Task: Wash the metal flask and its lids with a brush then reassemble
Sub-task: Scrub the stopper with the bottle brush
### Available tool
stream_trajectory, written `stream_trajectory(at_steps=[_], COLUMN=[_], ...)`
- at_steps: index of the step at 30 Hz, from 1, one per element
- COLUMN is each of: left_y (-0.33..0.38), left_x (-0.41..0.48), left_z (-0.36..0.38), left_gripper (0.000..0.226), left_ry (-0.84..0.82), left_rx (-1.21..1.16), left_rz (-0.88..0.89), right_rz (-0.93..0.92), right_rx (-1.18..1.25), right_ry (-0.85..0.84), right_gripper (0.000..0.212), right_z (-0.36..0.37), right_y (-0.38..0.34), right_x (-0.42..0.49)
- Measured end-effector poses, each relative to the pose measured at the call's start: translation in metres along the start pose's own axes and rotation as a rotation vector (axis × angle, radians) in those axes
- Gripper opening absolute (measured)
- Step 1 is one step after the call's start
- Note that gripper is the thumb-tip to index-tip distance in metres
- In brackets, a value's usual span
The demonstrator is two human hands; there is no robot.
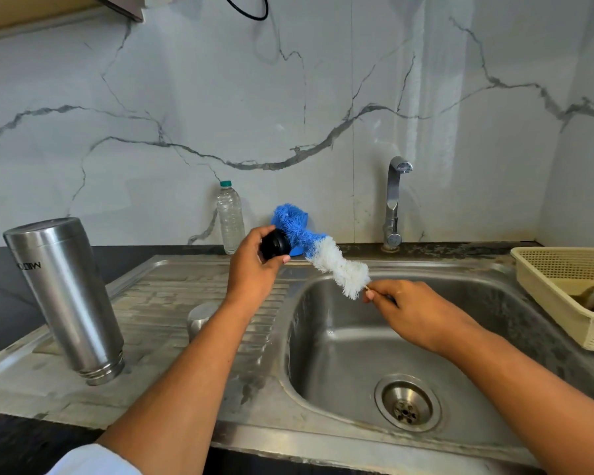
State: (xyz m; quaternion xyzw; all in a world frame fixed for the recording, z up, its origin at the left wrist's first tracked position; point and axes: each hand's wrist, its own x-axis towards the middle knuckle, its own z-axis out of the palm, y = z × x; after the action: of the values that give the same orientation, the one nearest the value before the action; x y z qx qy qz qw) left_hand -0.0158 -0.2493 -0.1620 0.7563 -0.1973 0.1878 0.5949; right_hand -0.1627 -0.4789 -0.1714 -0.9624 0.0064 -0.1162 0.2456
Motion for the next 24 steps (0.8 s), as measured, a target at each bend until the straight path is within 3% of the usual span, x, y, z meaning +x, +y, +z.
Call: stream_trajectory(at_steps=[5, 9, 11, 14, 17, 21, 24], left_y=[0.006, 0.004, 0.001, -0.004, 0.0, 0.008, 0.011], left_x=[0.001, -0.002, 0.002, 0.007, 0.002, 0.006, 0.001], left_z=[-0.005, 0.002, 0.001, 0.0, 0.007, -0.002, 0.002], left_gripper=[0.055, 0.056, 0.05, 0.035, 0.038, 0.038, 0.038], left_ry=[0.118, 0.011, 0.075, 0.13, -0.002, 0.069, -0.019], left_rx=[-0.024, 0.088, 0.035, -0.207, -0.46, -0.849, -0.861], left_rz=[-0.007, -0.028, -0.071, -0.19, -0.317, -0.419, -0.446], right_rz=[0.002, 0.005, -0.001, -0.034, -0.053, -0.061, -0.071], right_rx=[-0.003, -0.024, -0.026, -0.03, -0.055, -0.086, -0.086], right_ry=[0.012, -0.007, 0.012, 0.035, 0.058, 0.091, 0.098], right_gripper=[0.029, 0.031, 0.03, 0.03, 0.029, 0.029, 0.028], right_z=[-0.002, 0.001, 0.001, 0.002, 0.005, 0.0, 0.001], right_y=[0.001, 0.0, 0.002, -0.001, -0.006, -0.001, -0.003], right_x=[-0.004, -0.001, -0.001, -0.003, 0.0, -0.003, -0.002])
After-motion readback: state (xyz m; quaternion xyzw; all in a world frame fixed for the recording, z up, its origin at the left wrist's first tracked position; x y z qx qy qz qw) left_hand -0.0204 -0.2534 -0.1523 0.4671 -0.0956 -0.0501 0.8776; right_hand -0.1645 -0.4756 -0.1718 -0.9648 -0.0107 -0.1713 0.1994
